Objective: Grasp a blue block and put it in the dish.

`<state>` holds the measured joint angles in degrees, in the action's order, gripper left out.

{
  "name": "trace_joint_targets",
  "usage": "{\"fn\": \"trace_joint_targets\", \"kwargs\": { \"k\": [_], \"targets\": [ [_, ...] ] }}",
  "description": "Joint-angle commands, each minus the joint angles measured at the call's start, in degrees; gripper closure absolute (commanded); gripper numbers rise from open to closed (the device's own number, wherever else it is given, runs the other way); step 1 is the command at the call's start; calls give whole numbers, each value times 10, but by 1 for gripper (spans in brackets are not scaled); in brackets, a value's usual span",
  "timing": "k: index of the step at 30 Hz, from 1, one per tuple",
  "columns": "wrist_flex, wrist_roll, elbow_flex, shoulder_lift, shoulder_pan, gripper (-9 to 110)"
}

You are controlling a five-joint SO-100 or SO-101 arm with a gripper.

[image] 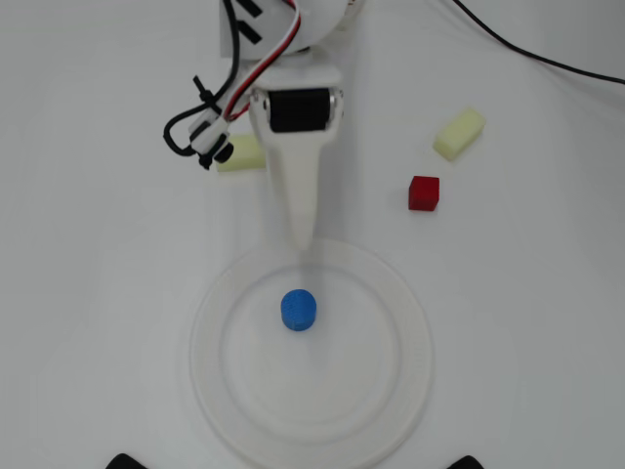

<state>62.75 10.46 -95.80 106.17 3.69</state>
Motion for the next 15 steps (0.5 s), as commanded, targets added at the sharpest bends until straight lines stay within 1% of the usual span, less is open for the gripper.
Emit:
{"fn": "trace_joint_targets", "kwargs": {
  "k": [1,8,15],
  "targets": [
    [9,5,-56,113,-12,65],
    [23,5,-269,337,-23,65],
    [30,7,-465,502,-26,65]
  ]
}}
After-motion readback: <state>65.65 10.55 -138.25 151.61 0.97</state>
